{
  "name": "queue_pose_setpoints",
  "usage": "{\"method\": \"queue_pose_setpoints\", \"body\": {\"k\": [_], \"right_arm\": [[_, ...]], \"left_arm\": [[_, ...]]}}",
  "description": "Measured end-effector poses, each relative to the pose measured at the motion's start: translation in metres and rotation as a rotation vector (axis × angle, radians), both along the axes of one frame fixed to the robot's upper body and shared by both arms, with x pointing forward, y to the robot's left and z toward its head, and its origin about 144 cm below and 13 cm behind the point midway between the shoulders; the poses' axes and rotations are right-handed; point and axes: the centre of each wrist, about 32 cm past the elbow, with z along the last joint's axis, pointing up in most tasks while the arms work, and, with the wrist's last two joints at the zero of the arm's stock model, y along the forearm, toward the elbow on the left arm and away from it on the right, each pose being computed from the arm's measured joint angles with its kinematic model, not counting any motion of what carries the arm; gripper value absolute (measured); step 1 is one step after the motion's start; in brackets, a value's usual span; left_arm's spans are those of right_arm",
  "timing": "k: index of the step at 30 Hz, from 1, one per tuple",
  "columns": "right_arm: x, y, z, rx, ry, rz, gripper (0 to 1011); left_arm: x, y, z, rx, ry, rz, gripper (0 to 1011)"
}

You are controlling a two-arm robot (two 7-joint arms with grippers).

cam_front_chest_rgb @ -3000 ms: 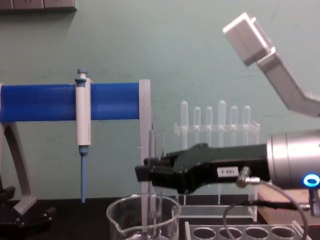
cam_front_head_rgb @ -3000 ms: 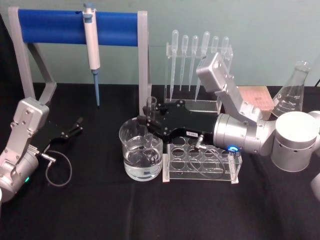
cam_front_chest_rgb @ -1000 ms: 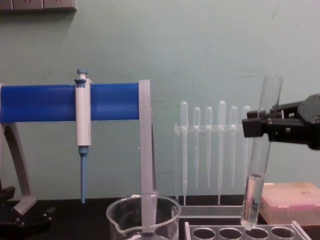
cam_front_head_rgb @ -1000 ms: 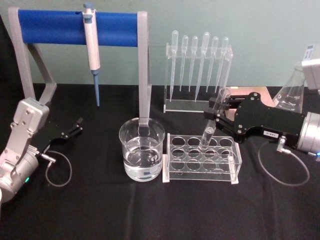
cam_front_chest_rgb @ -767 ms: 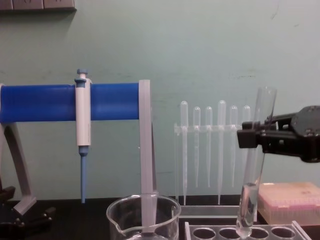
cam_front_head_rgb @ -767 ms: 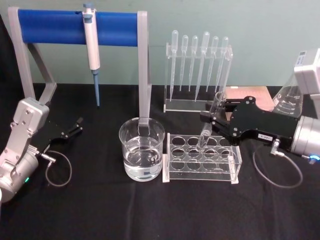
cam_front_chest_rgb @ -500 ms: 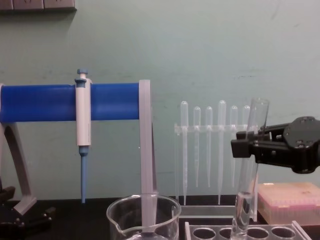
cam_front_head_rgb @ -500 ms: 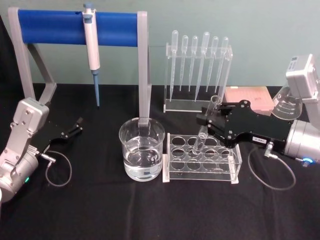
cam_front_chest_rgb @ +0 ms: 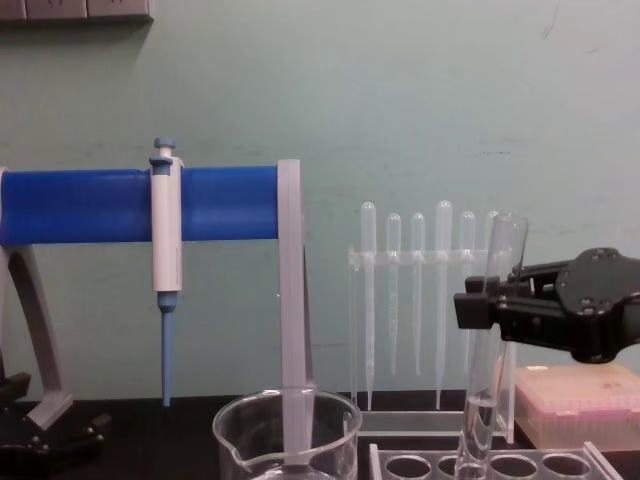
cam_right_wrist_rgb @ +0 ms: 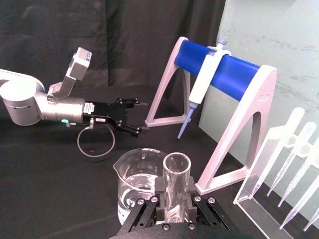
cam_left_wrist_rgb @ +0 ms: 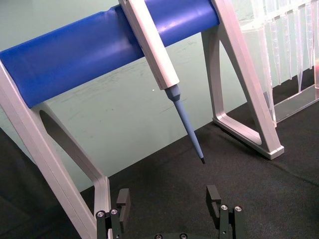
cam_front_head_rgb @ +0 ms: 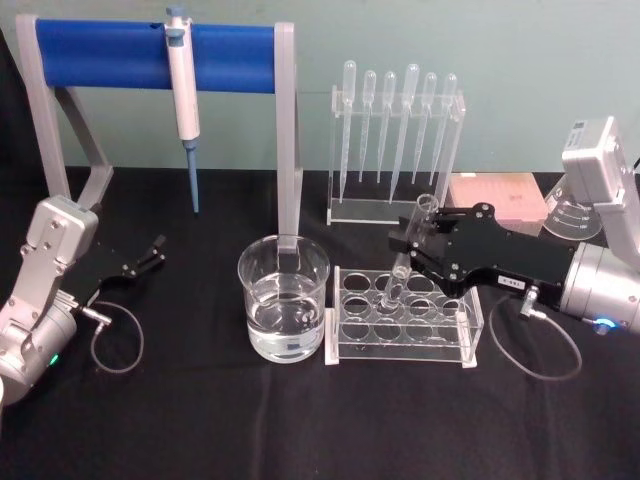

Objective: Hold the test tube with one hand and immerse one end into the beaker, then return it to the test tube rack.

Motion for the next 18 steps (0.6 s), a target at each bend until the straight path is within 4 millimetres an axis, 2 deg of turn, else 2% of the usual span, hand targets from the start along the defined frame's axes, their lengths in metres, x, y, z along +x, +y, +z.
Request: {"method": "queue_pose_setpoints", "body": {"k": [18], "right_arm": [[0.002,0.003,-0.016,-0.014,-0.014,-0.012,224]], "left_arm": [[0.0,0.0,0.0,0.0,0.0,0.0,1000]]}}
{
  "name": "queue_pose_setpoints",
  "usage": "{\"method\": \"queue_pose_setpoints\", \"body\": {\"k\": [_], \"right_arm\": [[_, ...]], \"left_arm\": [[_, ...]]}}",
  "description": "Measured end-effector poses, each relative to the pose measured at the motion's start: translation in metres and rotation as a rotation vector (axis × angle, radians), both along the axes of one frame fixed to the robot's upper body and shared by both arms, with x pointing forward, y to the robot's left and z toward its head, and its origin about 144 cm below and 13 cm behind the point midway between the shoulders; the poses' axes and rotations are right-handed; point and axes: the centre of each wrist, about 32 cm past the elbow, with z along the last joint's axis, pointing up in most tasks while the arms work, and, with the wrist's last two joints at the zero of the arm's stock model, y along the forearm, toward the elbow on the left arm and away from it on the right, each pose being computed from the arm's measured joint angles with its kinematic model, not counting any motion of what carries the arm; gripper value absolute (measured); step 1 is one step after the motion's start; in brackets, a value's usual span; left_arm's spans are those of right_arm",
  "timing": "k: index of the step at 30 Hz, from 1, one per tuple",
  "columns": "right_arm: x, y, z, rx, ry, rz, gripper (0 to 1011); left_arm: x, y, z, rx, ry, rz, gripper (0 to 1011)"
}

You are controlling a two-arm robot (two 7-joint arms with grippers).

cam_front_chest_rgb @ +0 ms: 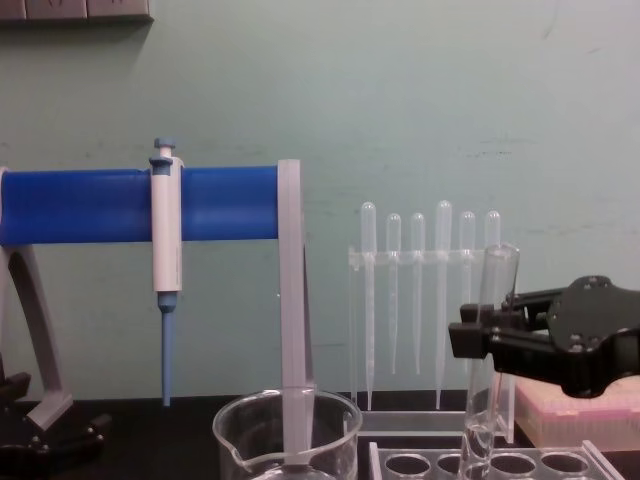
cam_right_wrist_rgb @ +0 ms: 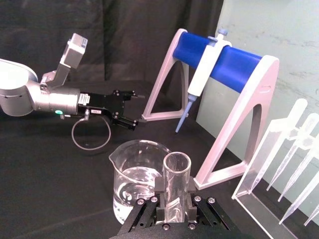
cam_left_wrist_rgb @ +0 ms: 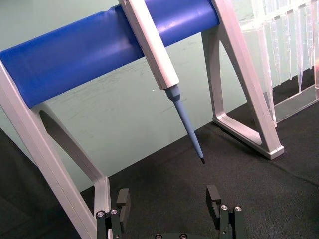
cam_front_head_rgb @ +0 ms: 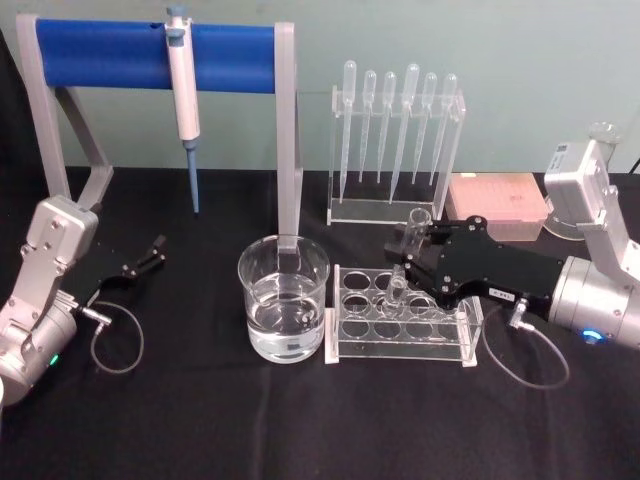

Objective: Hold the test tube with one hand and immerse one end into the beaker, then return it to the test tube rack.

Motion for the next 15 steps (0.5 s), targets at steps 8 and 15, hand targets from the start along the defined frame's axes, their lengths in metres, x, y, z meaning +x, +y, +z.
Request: {"method": "queue_pose_setpoints", "body": {"k": [8,15], "right_arm": [[-0.001,0.001,-0.009,-0.002,0.02,-0.006,224],[-0.003,0.001,-0.015,-0.002,0.038,-0.009,224]], "left_arm": [[0.0,0.0,0.0,0.0,0.0,0.0,1000],[0.0,0.0,0.0,0.0,0.0,0.0,1000]]}}
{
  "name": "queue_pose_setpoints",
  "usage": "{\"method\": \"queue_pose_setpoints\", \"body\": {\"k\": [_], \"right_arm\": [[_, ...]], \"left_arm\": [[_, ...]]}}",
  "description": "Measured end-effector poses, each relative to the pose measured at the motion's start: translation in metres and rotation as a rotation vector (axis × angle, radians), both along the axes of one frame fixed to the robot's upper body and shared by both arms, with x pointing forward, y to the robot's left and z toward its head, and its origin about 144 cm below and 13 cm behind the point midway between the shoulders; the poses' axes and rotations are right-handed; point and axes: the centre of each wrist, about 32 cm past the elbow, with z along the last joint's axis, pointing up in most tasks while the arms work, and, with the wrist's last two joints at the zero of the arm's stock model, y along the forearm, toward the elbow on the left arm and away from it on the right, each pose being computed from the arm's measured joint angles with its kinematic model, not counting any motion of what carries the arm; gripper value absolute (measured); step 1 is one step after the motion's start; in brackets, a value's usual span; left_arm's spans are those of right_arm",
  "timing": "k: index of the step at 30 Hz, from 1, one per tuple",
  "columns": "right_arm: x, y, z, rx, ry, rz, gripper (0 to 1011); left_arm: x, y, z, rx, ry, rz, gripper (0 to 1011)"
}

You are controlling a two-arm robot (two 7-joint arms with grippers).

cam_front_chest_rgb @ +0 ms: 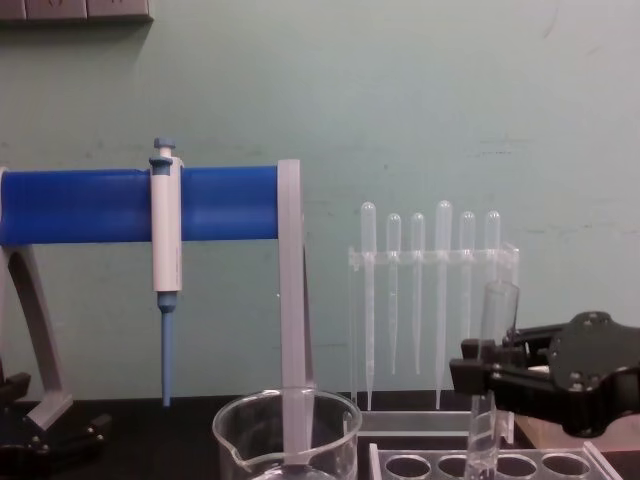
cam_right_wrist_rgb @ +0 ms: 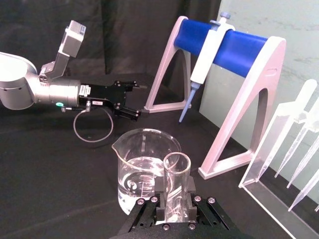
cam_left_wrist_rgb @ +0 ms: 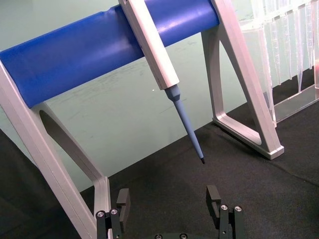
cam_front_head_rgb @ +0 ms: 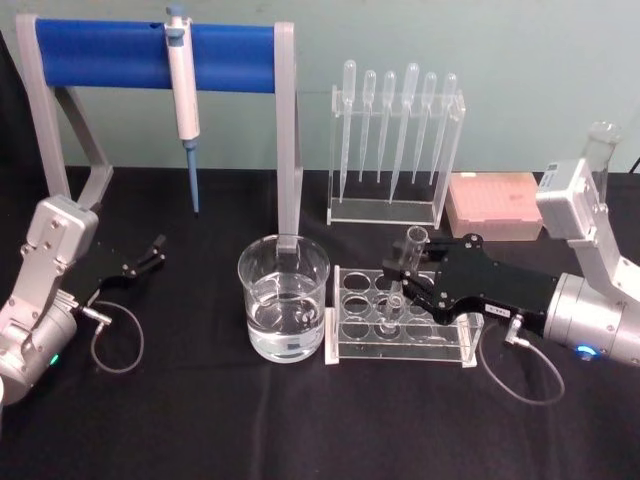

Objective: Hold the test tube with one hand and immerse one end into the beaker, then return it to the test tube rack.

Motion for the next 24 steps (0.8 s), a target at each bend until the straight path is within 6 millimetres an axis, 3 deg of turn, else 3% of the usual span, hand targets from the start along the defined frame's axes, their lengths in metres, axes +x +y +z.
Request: {"method": "queue_pose_setpoints", "body": {"k": [24], "right_arm": [[-0.0007,0.0009,-0.01,-0.01,0.02,-0.013,224]], "left_arm": [[0.0,0.0,0.0,0.0,0.0,0.0,1000]]}}
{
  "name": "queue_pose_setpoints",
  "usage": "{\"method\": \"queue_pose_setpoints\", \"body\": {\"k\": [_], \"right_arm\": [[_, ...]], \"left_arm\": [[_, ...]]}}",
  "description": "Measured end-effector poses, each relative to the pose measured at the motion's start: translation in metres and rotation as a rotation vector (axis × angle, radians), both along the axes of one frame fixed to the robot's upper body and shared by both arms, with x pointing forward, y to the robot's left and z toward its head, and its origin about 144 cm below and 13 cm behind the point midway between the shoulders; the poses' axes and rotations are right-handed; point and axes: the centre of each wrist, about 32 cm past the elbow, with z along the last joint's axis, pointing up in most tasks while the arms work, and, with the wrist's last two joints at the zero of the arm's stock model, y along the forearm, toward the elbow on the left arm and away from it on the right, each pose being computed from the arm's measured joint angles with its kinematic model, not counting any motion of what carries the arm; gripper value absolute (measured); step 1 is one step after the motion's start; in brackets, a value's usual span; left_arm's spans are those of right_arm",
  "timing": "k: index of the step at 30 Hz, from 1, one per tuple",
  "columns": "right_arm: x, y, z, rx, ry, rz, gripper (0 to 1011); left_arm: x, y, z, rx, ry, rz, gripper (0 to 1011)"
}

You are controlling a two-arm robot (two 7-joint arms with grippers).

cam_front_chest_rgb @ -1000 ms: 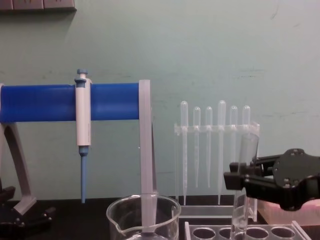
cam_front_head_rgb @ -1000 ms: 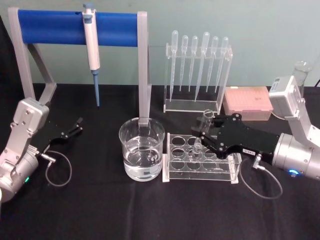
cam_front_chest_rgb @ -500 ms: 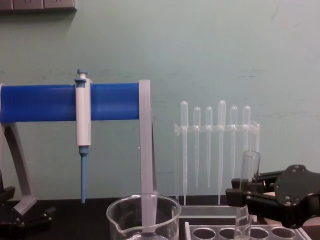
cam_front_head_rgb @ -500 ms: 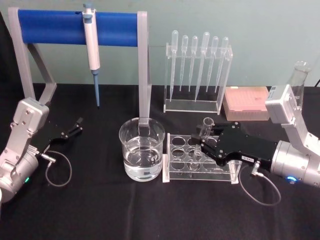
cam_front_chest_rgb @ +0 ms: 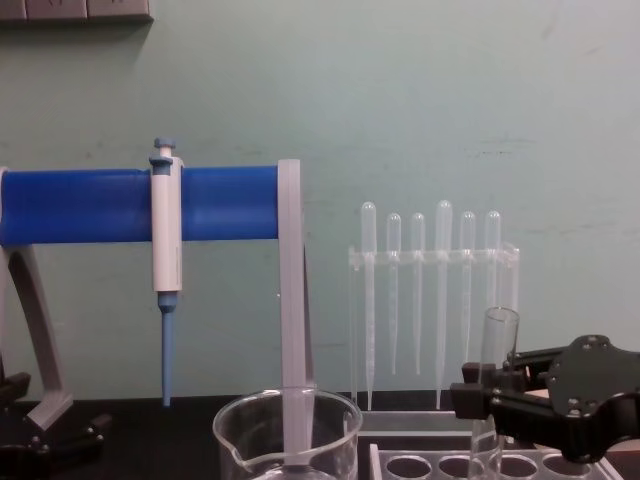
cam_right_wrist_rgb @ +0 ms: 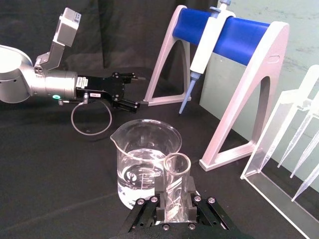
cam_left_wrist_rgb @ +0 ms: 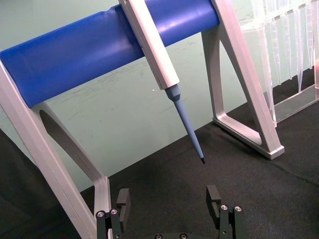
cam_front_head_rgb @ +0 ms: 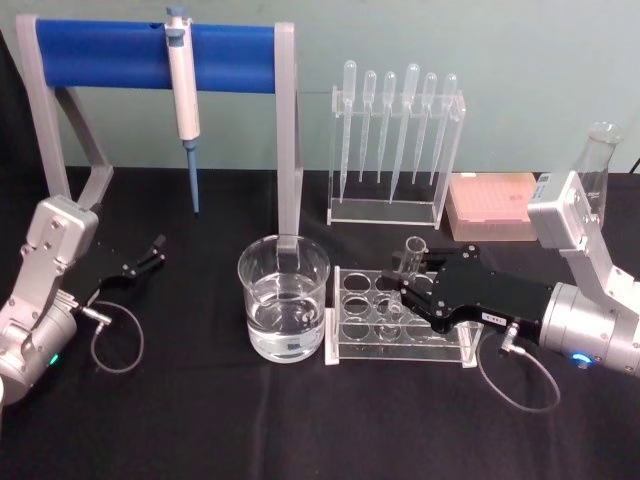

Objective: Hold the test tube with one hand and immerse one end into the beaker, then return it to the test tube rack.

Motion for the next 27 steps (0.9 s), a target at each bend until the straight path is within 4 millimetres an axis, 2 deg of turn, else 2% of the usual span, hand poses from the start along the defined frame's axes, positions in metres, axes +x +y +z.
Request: {"method": "queue_pose_setpoints", "body": {"k": [3,4,5,18,21,25,27], "right_arm": [[0.0,0.0,0.0,0.0,0.0,0.0,242],[0.0,0.0,0.0,0.001,-0.001,0.0,299],[0.0,0.0,0.0,0.001,-0.001,0.001,299],[-0.001,0.001,0.001,0.003,-0.006,0.004,724],[-0.004,0.003,0.004,0.012,-0.02,0.009,794],[-0.011,0.006,0.011,0.029,-0.053,0.006,938],[-0.014,0.007,0.015,0.035,-0.068,0.001,964]], "left_arm": [[0.0,0.0,0.0,0.0,0.0,0.0,1000],[0.0,0.0,0.0,0.0,0.0,0.0,1000],[0.0,0.0,0.0,0.0,0.0,0.0,1000],[0.0,0.0,0.0,0.0,0.0,0.0,1000],[0.0,0.0,0.0,0.0,0.0,0.0,1000],[0.0,0.0,0.0,0.0,0.0,0.0,1000],[0.0,0.0,0.0,0.0,0.0,0.0,1000]]}}
